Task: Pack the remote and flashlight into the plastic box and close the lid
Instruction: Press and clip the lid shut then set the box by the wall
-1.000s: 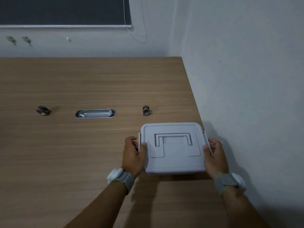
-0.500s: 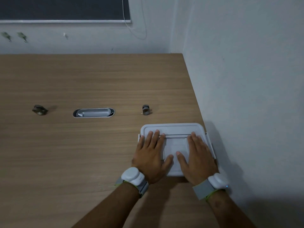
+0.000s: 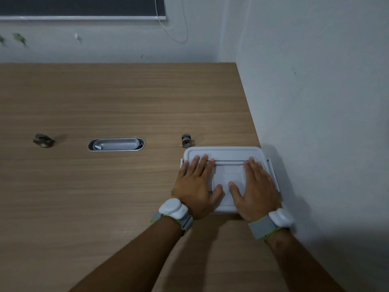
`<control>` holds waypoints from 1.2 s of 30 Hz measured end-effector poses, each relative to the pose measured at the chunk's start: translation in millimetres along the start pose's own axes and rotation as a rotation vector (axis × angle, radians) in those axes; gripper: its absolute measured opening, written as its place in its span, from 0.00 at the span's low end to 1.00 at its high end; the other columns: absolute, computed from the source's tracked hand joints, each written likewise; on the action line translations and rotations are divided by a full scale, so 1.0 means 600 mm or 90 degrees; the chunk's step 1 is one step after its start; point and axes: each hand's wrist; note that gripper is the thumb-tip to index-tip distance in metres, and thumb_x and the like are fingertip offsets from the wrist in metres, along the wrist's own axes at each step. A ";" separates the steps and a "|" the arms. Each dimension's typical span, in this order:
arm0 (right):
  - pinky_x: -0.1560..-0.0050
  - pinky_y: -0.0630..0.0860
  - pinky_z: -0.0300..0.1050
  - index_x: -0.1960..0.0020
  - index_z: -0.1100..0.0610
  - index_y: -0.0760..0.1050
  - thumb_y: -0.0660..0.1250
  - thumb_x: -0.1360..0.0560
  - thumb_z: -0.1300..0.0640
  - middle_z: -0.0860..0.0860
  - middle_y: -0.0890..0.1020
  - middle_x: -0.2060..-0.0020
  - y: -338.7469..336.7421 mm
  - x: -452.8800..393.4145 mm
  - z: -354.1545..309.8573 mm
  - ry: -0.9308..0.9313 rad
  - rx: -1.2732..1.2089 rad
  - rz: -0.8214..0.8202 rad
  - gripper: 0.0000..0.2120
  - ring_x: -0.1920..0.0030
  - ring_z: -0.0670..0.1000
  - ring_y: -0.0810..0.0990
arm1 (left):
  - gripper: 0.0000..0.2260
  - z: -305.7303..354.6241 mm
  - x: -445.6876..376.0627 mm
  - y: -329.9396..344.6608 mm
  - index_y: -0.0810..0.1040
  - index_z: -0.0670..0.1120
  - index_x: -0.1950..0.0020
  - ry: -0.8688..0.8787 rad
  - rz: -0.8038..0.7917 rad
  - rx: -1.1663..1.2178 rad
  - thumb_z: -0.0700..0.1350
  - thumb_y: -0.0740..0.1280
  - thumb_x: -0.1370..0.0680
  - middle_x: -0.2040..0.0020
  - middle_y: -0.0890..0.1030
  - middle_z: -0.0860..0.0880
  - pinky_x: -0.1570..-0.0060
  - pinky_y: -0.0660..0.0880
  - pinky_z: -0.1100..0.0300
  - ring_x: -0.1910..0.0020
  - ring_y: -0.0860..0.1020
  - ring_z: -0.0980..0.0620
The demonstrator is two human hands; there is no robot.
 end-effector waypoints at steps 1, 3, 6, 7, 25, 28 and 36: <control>0.25 0.59 0.55 0.24 0.59 0.59 0.53 0.27 0.35 0.55 0.62 0.24 0.001 -0.013 0.001 0.002 -0.001 0.005 0.39 0.24 0.56 0.59 | 0.35 -0.001 -0.013 0.001 0.55 0.50 0.19 -0.001 0.000 0.002 0.65 0.53 0.22 0.19 0.55 0.49 0.22 0.42 0.50 0.20 0.50 0.49; 0.26 0.60 0.55 0.25 0.60 0.60 0.54 0.27 0.36 0.56 0.63 0.24 0.001 -0.035 0.005 0.004 -0.001 0.011 0.39 0.25 0.57 0.61 | 0.35 -0.002 -0.036 0.000 0.56 0.50 0.19 -0.004 -0.004 0.009 0.65 0.53 0.23 0.19 0.55 0.49 0.22 0.43 0.50 0.20 0.50 0.49; 0.28 0.63 0.57 0.26 0.61 0.63 0.55 0.28 0.36 0.57 0.65 0.25 0.004 -0.076 0.013 0.000 -0.002 0.010 0.39 0.26 0.59 0.63 | 0.35 -0.003 -0.075 0.002 0.57 0.50 0.20 -0.008 -0.003 0.019 0.64 0.55 0.23 0.19 0.57 0.49 0.22 0.45 0.49 0.20 0.52 0.48; 0.28 0.63 0.57 0.26 0.61 0.63 0.55 0.28 0.36 0.57 0.65 0.25 0.005 -0.090 0.017 -0.002 -0.003 0.010 0.39 0.26 0.59 0.64 | 0.35 -0.004 -0.089 0.003 0.58 0.50 0.20 -0.009 0.001 0.022 0.64 0.55 0.24 0.19 0.58 0.49 0.22 0.45 0.49 0.20 0.53 0.48; 0.25 0.57 0.54 0.25 0.61 0.59 0.57 0.27 0.37 0.56 0.61 0.23 0.014 -0.260 0.052 -0.030 -0.002 0.010 0.39 0.24 0.58 0.60 | 0.32 -0.026 -0.254 0.014 0.63 0.49 0.22 -0.015 0.028 0.030 0.62 0.58 0.24 0.21 0.62 0.49 0.22 0.48 0.49 0.21 0.57 0.48; 0.25 0.57 0.54 0.24 0.60 0.59 0.56 0.26 0.37 0.56 0.61 0.23 0.014 -0.271 0.058 -0.029 -0.003 0.012 0.38 0.24 0.57 0.59 | 0.33 -0.024 -0.264 0.017 0.63 0.49 0.22 -0.015 0.025 0.022 0.62 0.58 0.24 0.21 0.62 0.49 0.22 0.49 0.48 0.21 0.56 0.48; 0.25 0.56 0.53 0.24 0.59 0.58 0.55 0.27 0.36 0.54 0.59 0.23 0.013 -0.284 0.074 -0.020 0.011 0.011 0.39 0.24 0.56 0.58 | 0.33 -0.013 -0.283 0.023 0.64 0.50 0.22 -0.015 0.029 0.020 0.63 0.57 0.25 0.21 0.62 0.49 0.23 0.48 0.48 0.21 0.57 0.47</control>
Point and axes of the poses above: each hand's wrist, its own x-axis away from the middle knuckle, its own y-axis out of the palm, z = x × y
